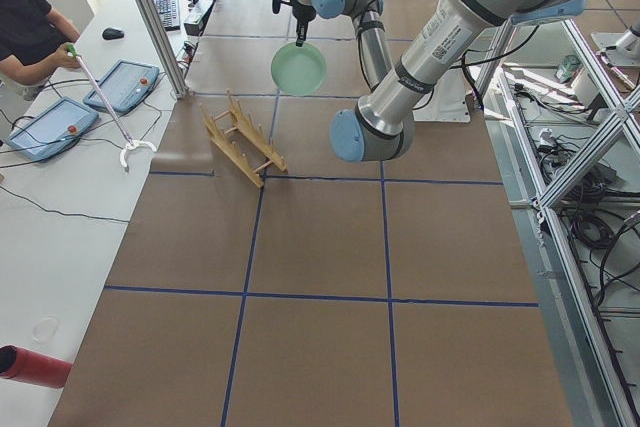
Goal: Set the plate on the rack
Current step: 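Lower the left gripper and grasp the plate's rim nearest the robot, then lift the plate with the left gripper and tilt it upright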
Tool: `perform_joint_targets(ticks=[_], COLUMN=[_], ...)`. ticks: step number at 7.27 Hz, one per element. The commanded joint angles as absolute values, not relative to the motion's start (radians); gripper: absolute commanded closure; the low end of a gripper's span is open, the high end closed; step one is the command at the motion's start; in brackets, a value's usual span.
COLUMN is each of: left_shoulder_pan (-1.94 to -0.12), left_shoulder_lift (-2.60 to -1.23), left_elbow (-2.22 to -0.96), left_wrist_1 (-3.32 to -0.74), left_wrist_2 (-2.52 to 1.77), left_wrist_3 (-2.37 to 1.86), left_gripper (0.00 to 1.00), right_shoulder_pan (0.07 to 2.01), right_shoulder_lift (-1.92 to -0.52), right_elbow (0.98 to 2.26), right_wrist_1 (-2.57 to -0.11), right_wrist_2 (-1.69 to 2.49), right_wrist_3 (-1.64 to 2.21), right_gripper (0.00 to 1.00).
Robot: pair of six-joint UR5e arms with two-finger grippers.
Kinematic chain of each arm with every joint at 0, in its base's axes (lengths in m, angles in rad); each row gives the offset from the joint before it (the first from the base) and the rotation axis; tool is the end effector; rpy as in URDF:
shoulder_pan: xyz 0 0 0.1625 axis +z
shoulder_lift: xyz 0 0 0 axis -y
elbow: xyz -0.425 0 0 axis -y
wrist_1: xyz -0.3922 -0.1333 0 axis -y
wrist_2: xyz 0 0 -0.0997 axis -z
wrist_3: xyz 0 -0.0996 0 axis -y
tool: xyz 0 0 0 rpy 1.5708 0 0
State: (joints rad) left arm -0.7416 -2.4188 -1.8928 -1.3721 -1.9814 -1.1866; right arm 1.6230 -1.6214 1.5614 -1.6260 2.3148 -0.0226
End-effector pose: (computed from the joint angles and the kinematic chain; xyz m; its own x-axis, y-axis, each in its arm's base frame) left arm 0.3818 -0.4766 0.0517 0.5268 -0.0165 -0.8499 0.1929 0.9760 0.1007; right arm 0.0898 -0.4565 0.6947 0.7317 0.0937 0.6752 -0.0353 0.9944 -0.0997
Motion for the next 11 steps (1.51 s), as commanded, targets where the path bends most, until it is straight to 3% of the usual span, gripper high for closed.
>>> perform_joint_targets(ticks=[1, 4, 7, 11], left_shoulder_pan=[-0.866, -0.988, -1.043, -1.048], left_shoulder_lift=[-2.421, -2.399, -2.162, -2.068], left_elbow=[-1.927, -1.945, -1.933, -1.912], left_wrist_1=[-1.367, -1.516, -2.111, -2.466], left_wrist_2=[-2.142, -2.163, -2.151, -1.857], left_wrist_3=[-1.129, -1.167, -1.551, -1.856], left_gripper=[1.0, 1.0, 1.0, 1.0], right_shoulder_pan=[1.623, 1.623, 1.623, 1.623], right_shoulder_lift=[-1.621, -1.621, -1.621, -1.621], right_elbow=[1.56, 1.56, 1.56, 1.56], right_wrist_1=[-1.626, -1.626, -1.626, -1.626], right_wrist_2=[2.315, 2.315, 2.315, 2.315], right_wrist_3=[-0.021, -0.023, -0.023, -0.023], right_gripper=[0.0, 0.0, 0.0, 0.0])
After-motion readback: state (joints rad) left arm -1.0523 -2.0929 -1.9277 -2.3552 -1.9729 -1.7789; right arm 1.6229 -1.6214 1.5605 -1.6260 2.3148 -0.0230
